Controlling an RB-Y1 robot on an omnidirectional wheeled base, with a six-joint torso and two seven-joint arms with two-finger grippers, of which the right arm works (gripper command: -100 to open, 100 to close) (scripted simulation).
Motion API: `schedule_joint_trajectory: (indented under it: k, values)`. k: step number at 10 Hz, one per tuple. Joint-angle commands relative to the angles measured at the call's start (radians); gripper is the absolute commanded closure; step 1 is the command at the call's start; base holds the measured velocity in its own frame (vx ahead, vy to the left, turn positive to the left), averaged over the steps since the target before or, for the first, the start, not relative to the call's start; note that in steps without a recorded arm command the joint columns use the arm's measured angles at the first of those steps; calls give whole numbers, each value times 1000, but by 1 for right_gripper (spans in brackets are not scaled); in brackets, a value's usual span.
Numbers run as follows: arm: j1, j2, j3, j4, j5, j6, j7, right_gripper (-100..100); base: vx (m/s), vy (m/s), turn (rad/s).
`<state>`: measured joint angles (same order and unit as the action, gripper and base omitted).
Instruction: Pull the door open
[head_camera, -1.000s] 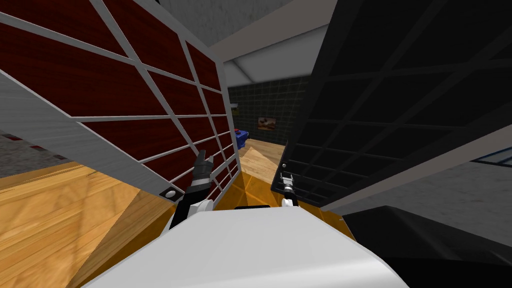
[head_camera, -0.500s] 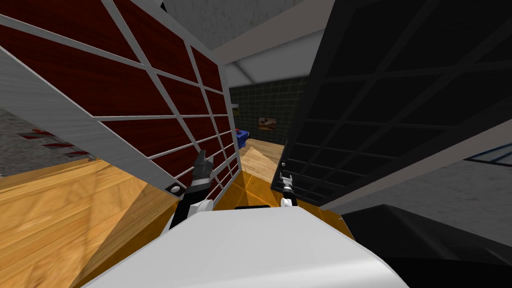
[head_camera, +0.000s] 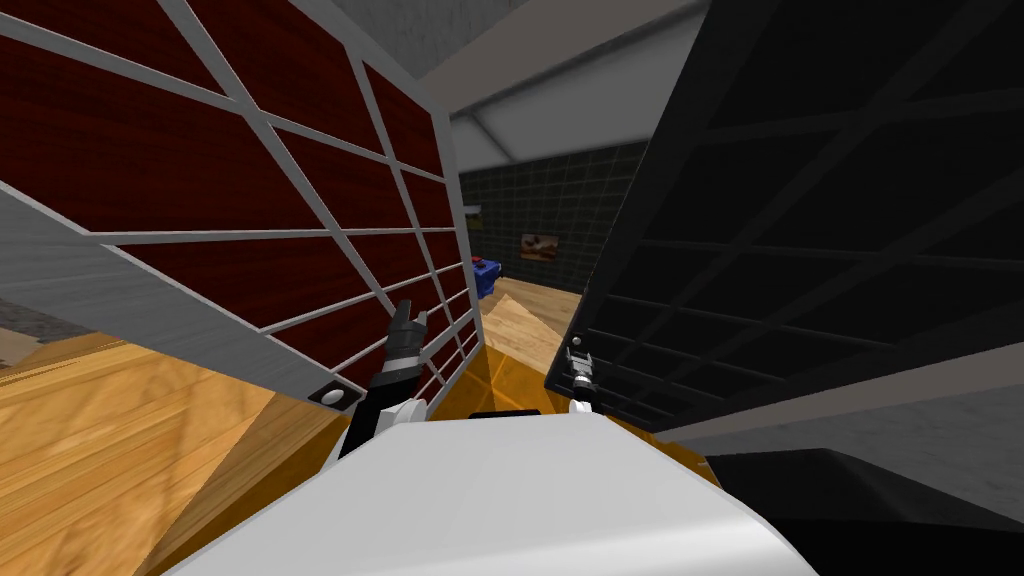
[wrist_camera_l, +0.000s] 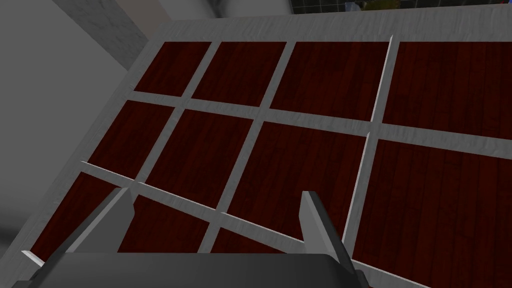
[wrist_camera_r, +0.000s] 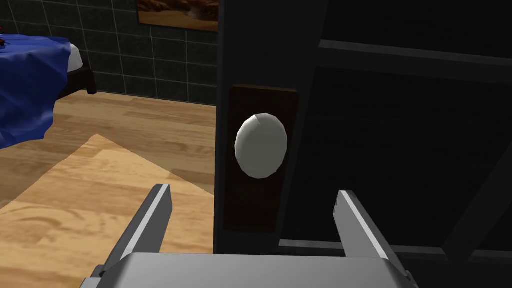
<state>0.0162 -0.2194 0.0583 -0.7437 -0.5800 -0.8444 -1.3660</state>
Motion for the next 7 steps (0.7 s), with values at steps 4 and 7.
schedule_joint_trajectory:
  k: [4,7]
  values:
    - [22,-62,-11,36,-13,-31,-74,-100,154,-19,88]
    - [33,-61,-12,26,-13,-32,-73,100,88,-8,19]
